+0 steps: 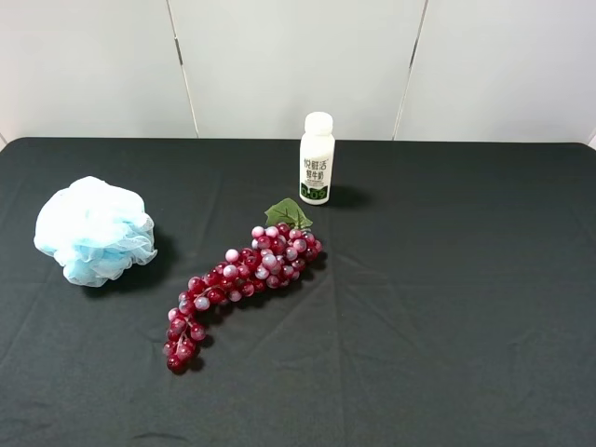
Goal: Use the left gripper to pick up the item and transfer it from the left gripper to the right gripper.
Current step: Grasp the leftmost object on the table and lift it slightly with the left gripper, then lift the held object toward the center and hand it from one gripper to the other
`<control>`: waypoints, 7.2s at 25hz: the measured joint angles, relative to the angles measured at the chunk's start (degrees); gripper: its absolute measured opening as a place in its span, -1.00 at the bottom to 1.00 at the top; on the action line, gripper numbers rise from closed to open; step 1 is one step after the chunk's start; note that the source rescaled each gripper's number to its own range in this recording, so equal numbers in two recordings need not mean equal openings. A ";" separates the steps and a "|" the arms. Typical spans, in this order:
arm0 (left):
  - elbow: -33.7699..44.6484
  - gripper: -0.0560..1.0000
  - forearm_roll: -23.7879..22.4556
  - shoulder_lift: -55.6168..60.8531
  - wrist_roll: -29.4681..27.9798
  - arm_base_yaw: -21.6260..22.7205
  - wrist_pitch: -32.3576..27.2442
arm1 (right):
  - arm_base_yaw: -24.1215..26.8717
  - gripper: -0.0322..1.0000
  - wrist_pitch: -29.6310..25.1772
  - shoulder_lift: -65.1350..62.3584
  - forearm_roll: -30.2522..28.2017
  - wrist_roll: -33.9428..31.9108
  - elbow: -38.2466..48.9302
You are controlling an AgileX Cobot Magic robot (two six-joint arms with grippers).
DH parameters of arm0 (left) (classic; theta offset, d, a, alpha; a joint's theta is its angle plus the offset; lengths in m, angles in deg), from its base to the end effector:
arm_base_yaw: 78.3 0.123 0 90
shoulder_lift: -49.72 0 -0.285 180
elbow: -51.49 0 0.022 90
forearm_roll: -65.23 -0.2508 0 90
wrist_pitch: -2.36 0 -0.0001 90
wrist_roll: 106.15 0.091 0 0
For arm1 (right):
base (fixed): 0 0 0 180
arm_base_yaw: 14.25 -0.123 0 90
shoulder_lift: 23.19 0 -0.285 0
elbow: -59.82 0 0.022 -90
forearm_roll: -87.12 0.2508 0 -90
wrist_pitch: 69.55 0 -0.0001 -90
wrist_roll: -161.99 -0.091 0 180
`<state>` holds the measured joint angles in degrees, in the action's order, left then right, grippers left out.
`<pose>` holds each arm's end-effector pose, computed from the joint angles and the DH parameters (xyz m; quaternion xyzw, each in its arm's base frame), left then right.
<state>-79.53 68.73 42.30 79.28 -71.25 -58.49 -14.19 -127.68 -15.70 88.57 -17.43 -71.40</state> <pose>-0.0045 -0.0054 0.2753 -0.0109 0.8533 0.0262 0.5206 -0.0034 0.0020 0.2800 -0.0040 0.8405 0.0096 0.5417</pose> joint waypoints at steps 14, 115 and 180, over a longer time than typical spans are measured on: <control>-16.13 1.00 -0.19 -29.35 0.00 0.00 -1.07 | 0.00 1.00 0.00 0.00 0.00 0.00 0.00; -47.95 -0.46 25.51 -98.84 12.61 -16.22 5.86 | 0.00 1.00 0.00 0.00 0.00 0.00 0.00; -47.95 -0.71 47.80 -98.84 20.63 -40.17 14.04 | -44.02 1.00 33.16 56.35 16.84 30.27 -14.36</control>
<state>-127.48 116.53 -56.55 99.90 -111.43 -44.45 -58.21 -94.52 40.65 105.41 12.84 -85.76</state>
